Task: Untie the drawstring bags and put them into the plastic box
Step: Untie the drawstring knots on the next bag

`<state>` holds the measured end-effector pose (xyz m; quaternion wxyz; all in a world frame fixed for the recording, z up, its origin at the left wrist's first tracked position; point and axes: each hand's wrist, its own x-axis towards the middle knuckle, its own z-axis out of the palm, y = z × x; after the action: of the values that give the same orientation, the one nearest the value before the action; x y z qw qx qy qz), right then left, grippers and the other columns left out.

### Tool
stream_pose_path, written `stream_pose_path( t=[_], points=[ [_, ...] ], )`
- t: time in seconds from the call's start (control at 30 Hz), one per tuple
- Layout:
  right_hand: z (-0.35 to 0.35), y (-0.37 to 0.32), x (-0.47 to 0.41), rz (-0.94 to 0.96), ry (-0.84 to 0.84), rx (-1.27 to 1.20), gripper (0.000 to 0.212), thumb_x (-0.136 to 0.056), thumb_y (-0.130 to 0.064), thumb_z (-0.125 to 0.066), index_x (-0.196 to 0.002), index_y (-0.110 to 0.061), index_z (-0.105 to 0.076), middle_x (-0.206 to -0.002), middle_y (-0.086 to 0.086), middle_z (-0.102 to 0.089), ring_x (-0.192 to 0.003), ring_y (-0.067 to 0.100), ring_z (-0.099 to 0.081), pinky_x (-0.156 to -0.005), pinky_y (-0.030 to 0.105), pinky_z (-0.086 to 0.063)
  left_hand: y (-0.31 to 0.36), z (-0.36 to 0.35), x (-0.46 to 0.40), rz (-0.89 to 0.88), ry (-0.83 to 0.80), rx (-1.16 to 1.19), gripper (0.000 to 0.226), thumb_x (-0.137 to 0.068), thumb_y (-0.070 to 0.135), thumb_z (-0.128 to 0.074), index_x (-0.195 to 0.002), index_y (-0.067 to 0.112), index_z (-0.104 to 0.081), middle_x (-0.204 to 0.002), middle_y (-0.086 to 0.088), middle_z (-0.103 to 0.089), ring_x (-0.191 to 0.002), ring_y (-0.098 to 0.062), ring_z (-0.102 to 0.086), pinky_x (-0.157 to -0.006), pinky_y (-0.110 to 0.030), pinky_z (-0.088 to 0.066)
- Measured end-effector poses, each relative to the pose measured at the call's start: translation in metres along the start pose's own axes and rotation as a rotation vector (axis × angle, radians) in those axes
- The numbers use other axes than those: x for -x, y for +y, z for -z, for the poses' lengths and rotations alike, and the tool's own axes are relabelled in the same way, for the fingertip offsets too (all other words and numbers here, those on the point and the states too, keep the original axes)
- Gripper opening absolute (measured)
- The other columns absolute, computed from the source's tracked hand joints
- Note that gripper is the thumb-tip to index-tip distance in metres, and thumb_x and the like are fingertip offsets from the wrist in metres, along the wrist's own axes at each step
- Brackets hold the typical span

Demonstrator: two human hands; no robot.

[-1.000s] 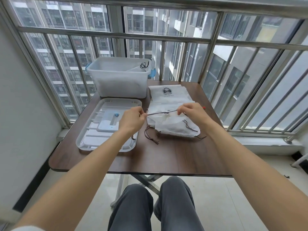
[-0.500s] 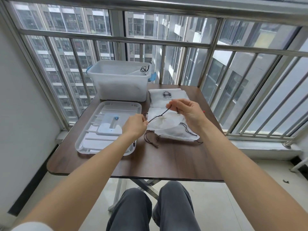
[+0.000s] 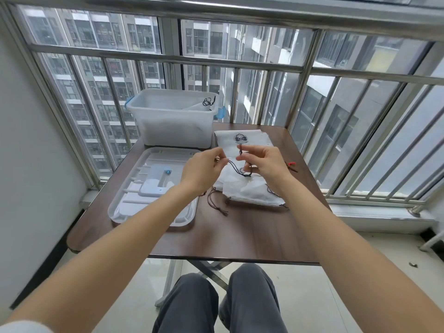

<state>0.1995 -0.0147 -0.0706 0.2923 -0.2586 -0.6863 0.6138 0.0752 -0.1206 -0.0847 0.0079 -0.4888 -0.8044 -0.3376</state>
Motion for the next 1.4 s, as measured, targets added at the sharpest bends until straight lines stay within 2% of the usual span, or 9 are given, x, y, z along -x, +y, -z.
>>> stream_pose_path(
  t=[0.33, 0.63, 0.73, 0.83, 0.93, 1.0, 1.17, 1.27, 1.4],
  points=[
    [-0.001, 0.008, -0.002, -0.058, -0.023, 0.047, 0.009, -0.083, 0.006, -0.061, -0.082, 0.000, -0.068, -0.063, 0.005, -0.069, -0.051, 0.009, -0.057, -0.056, 0.018, -0.050, 0.018, 0.031, -0.031, -0.446, -0.121, -0.163, 0.014, -0.088, 0.016, -0.062, -0.096, 0.005, -0.065, -0.093, -0.008, -0.048, -0.080, -0.017, -0.044, -0.074, -0.025, -0.038],
    [0.000, 0.012, 0.003, -0.129, -0.106, -0.066, 0.006, -0.084, 0.000, -0.062, -0.082, 0.003, -0.067, -0.067, 0.008, -0.067, -0.052, 0.009, -0.052, -0.054, 0.016, -0.047, 0.027, 0.013, -0.070, -0.457, -0.248, -0.141, 0.007, -0.084, 0.004, -0.065, -0.089, -0.001, -0.065, -0.097, -0.013, -0.054, -0.089, -0.026, -0.056, -0.082, -0.030, -0.046],
    [-0.001, 0.012, 0.002, -0.165, -0.071, -0.146, 0.008, -0.085, 0.002, -0.060, -0.079, 0.002, -0.066, -0.062, 0.005, -0.067, -0.049, 0.008, -0.050, -0.053, 0.016, -0.045, 0.023, -0.004, -0.072, -0.409, -0.313, -0.215, 0.030, -0.085, 0.006, -0.062, -0.115, 0.010, -0.058, -0.119, -0.007, -0.056, -0.114, -0.026, -0.052, -0.097, -0.029, -0.035],
    [0.001, 0.007, -0.002, -0.176, -0.001, -0.187, 0.008, -0.085, 0.003, -0.060, -0.079, 0.003, -0.065, -0.059, 0.004, -0.065, -0.045, 0.006, -0.048, -0.049, 0.015, -0.041, 0.018, -0.009, -0.066, -0.371, -0.164, -0.373, 0.057, -0.081, -0.007, -0.046, -0.130, 0.021, -0.044, -0.136, 0.002, -0.048, -0.134, -0.021, -0.035, -0.116, -0.048, -0.007],
    [0.004, 0.003, -0.006, -0.178, 0.043, -0.183, 0.006, -0.084, 0.003, -0.061, -0.079, 0.003, -0.065, -0.055, 0.002, -0.065, -0.043, 0.005, -0.048, -0.047, 0.014, -0.041, 0.022, -0.006, -0.051, -0.338, 0.126, -0.100, 0.051, -0.076, -0.016, -0.038, -0.119, 0.007, -0.054, -0.117, -0.009, -0.061, -0.112, -0.028, -0.054, -0.105, -0.041, -0.036],
    [0.002, 0.002, -0.006, -0.189, 0.048, -0.192, 0.007, -0.084, 0.002, -0.062, -0.078, 0.001, -0.065, -0.054, 0.000, -0.065, -0.042, 0.005, -0.049, -0.047, 0.013, -0.042, 0.023, -0.008, -0.036, -0.347, 0.140, 0.081, 0.042, -0.079, -0.010, -0.042, -0.116, 0.004, -0.055, -0.100, -0.010, -0.066, -0.094, -0.024, -0.060, -0.088, -0.036, -0.047],
    [0.001, 0.000, -0.005, -0.207, 0.072, -0.179, 0.006, -0.082, -0.006, -0.067, -0.080, -0.009, -0.062, -0.054, -0.005, -0.067, -0.049, 0.005, -0.061, -0.052, 0.014, -0.047, 0.010, -0.019, -0.019, -0.371, -0.046, 0.195, 0.045, -0.083, 0.019, -0.069, -0.124, 0.009, -0.052, -0.107, -0.006, -0.064, -0.096, -0.014, -0.060, -0.090, -0.021, -0.045],
    [0.001, 0.000, -0.002, -0.235, 0.106, -0.104, 0.017, -0.079, -0.011, -0.072, -0.079, -0.016, -0.056, -0.054, -0.005, -0.064, -0.049, 0.006, -0.058, -0.052, 0.014, -0.043, 0.008, -0.021, -0.020, -0.369, 0.017, 0.238, 0.035, -0.079, 0.013, -0.073, -0.111, 0.005, -0.064, -0.099, -0.007, -0.066, -0.082, -0.009, -0.058, -0.079, -0.004, -0.041],
    [0.000, -0.001, 0.000, -0.245, 0.100, -0.109, 0.018, -0.080, -0.006, -0.070, -0.080, -0.014, -0.054, -0.057, 0.001, -0.059, -0.048, 0.007, -0.052, -0.052, 0.016, -0.039, 0.009, -0.021, -0.017, -0.317, 0.055, 0.286, 0.020, -0.078, 0.009, -0.073, -0.098, 0.005, -0.072, -0.087, -0.007, -0.069, -0.073, -0.010, -0.059, -0.070, -0.004, -0.042]
  ],
)
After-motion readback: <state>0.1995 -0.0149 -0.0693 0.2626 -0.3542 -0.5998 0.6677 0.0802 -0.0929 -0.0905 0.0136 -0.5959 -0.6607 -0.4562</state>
